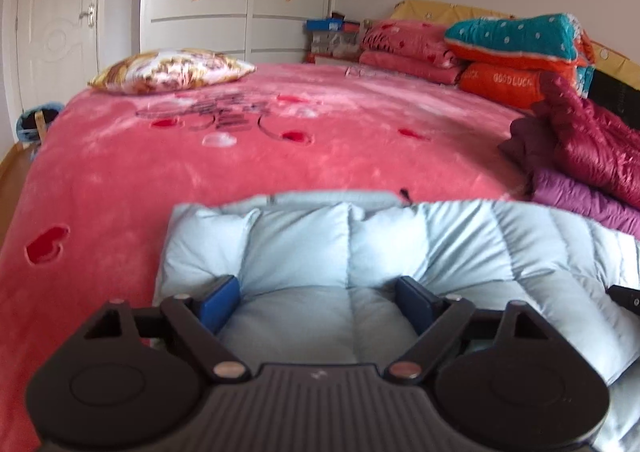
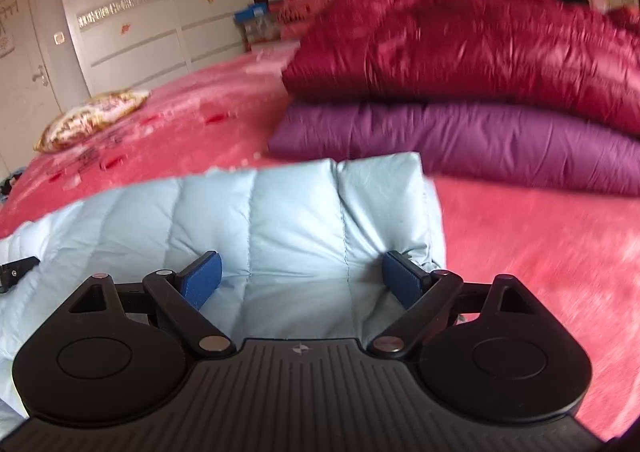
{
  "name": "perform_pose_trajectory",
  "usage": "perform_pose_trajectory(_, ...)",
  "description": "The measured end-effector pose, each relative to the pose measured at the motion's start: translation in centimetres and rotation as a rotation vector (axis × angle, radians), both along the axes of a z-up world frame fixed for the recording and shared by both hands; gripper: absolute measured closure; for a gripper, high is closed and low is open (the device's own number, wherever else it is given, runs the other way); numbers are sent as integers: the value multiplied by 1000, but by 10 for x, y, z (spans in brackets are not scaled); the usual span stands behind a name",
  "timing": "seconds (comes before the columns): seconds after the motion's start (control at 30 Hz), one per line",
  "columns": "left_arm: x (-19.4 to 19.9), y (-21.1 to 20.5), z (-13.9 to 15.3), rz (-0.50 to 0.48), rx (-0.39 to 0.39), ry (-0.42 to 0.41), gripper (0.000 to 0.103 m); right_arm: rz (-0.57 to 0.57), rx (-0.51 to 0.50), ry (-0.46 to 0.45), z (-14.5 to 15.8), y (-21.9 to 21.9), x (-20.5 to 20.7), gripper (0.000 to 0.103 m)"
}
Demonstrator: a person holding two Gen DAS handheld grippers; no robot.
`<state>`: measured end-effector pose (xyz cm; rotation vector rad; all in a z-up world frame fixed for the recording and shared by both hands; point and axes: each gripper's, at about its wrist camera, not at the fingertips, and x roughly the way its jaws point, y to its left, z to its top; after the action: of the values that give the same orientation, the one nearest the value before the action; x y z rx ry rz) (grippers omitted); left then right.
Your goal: Fold large clothes
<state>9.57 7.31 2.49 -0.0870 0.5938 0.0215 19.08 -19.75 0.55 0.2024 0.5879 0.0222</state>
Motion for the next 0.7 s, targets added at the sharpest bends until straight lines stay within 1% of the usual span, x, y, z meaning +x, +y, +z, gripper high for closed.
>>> perform_pose_trajectory(0.07,4,-1,-5,-3,13,11,14,8,-23,23,-4,4,4,0)
perform_pose_trajectory(0.2,4,-6,-12,-10,41,1,12,13,-100,56,-10,15,9,0)
perform_pose_trajectory(0.3,7,-5,-17,-17,39,-6,9,11,-137,55,-13,18,13,0)
perform_pose_trajectory(0.43,7,-7,-19,-20,48,-21,7,6,-170,32,-18,23,13,0)
perform_pose_trajectory(0.53,6,-5,-18,-25,33,-29,6,3,-171,14,-18,23,10,0)
perform_pose_trajectory(0.63,4,-3,-12,-31,14,-28,6,7,-129,1,-13,18,-5,0)
perform_pose_trajectory(0.7,-2,-3,-3,-28,5,-10,6,-13,-101,4,-4,15,-19,0)
